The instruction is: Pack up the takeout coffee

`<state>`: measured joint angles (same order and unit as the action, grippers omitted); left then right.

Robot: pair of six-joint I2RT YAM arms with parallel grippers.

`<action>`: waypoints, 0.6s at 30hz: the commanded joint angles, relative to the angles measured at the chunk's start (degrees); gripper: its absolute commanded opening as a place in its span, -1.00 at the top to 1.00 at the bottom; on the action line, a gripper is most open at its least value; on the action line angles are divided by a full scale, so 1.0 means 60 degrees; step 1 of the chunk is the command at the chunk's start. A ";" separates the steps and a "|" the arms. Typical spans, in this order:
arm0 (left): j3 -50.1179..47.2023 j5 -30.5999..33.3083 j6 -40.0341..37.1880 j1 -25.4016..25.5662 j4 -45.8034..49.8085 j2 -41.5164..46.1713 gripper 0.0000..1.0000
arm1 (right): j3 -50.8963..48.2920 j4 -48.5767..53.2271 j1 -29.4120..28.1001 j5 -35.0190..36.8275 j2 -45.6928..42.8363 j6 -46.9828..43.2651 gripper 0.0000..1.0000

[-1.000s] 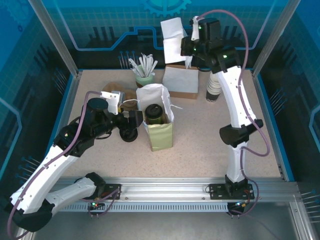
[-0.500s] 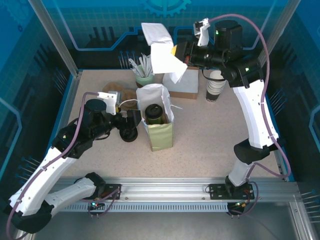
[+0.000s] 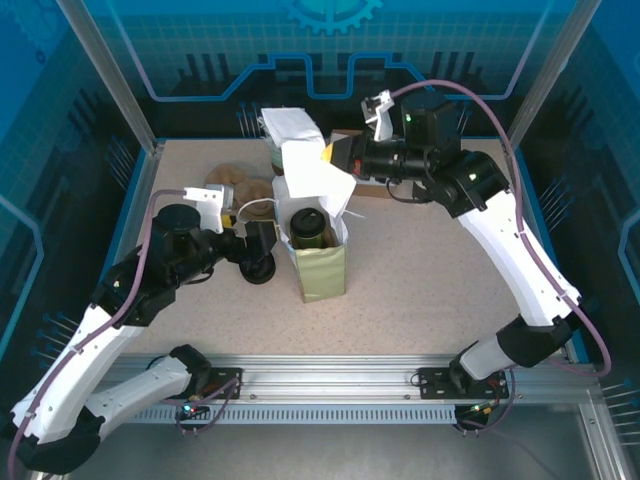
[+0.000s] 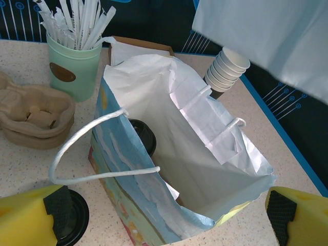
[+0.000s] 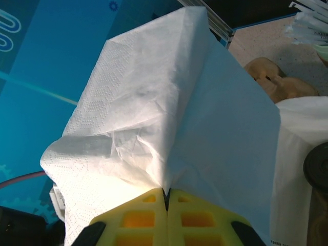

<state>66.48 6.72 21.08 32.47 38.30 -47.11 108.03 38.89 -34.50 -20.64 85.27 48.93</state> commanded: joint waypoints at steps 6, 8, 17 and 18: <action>-0.0247 0.0180 0.0089 -0.0018 -0.0012 0.0103 -0.98 | -0.1330 -0.0747 -0.0453 0.1283 -0.0438 0.0107 1.00; -0.0257 0.0169 0.0076 -0.0021 -0.0032 0.0103 -0.98 | -0.1511 -0.0766 -0.0524 0.1453 -0.0372 0.0067 1.00; -0.0342 0.0124 0.0090 -0.0024 -0.0059 0.0136 -0.98 | -0.2294 -0.0772 -0.1031 0.2488 -0.0070 -0.0123 1.00; -0.0357 0.0114 0.0101 -0.0033 -0.0064 0.0156 -0.98 | -0.2382 -0.0756 -0.1086 0.2658 -0.0037 -0.0173 1.00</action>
<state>65.41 6.85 21.08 32.47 38.28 -47.07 94.91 35.22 -39.77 -8.84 84.03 49.10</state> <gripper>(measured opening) 0.989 0.038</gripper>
